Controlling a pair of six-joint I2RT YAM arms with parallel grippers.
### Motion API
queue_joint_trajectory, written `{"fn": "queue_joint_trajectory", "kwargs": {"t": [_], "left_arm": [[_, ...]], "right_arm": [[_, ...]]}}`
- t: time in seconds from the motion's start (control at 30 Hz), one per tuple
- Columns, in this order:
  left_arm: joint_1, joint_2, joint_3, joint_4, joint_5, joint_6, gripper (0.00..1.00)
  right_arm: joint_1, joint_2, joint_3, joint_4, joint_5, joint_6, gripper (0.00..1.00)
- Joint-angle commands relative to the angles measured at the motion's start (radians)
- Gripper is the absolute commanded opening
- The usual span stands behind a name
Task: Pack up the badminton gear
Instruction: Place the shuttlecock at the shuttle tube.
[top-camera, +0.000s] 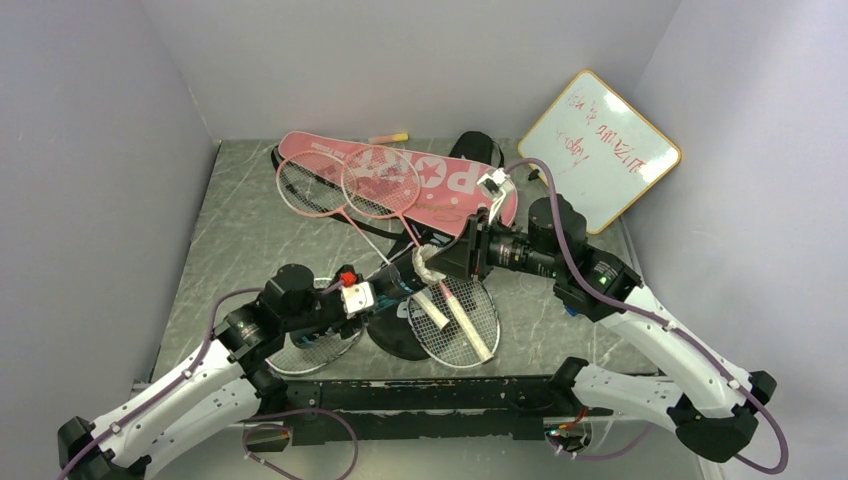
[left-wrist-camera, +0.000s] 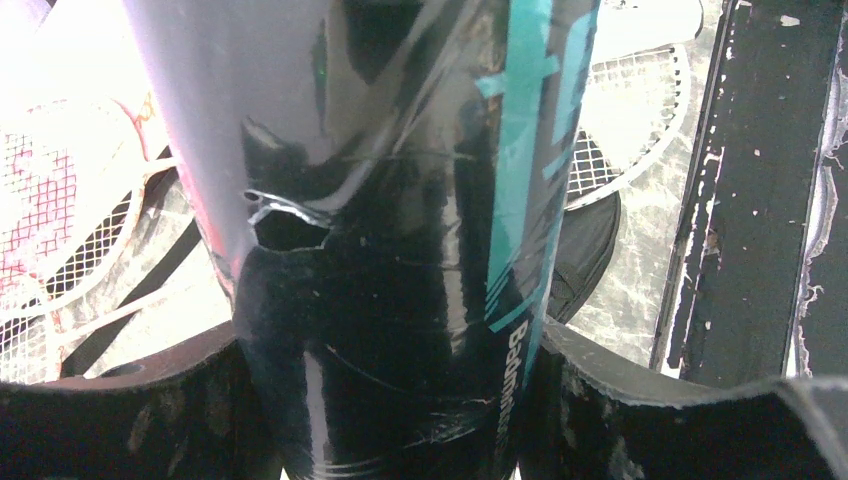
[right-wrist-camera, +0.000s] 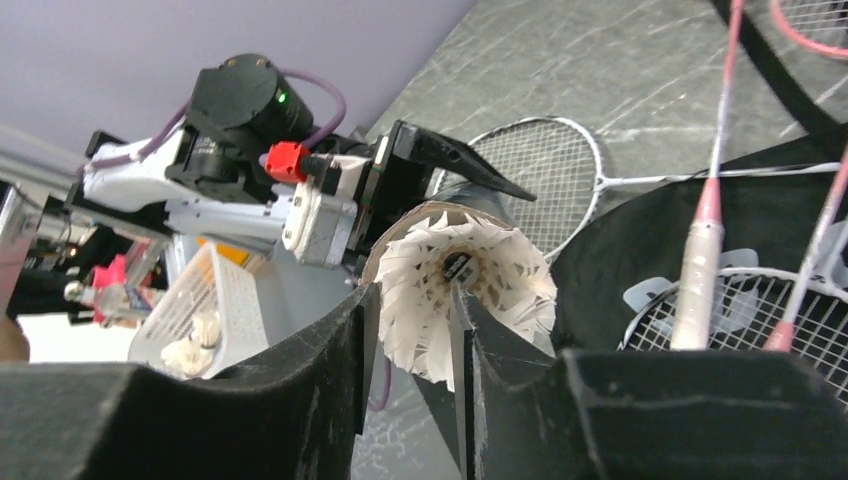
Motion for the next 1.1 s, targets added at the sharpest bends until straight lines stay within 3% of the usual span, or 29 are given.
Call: {"fn": "queue_joint_trajectory", "kwargs": {"t": [0.0, 0.17, 0.23, 0.47, 0.63, 0.77, 1.07], "left_arm": [[0.004, -0.011, 0.023, 0.049, 0.012, -0.022, 0.36], [0.004, -0.011, 0.023, 0.049, 0.011, -0.021, 0.36], [0.004, -0.011, 0.023, 0.047, 0.009, -0.022, 0.36], [0.005, -0.011, 0.024, 0.047, 0.008, -0.020, 0.36], [0.004, -0.010, 0.024, 0.047, 0.008, -0.020, 0.36], [0.004, -0.010, 0.024, 0.047, 0.008, -0.020, 0.36], [0.004, -0.008, 0.023, 0.048, 0.012, -0.020, 0.36]], "right_arm": [[0.002, -0.045, 0.058, -0.028, 0.148, -0.021, 0.36], [0.002, -0.065, 0.057, -0.066, 0.243, -0.037, 0.58], [0.001, -0.064, 0.056, -0.080, 0.269, -0.043, 0.62], [0.001, -0.054, 0.027, -0.074, 0.261, -0.060, 0.67], [0.002, 0.031, -0.002, -0.045, 0.108, -0.076, 0.77], [0.004, 0.117, -0.033, -0.006, -0.011, -0.076, 0.78], [0.035, 0.190, -0.113, 0.079, -0.032, -0.048, 0.78]]}}
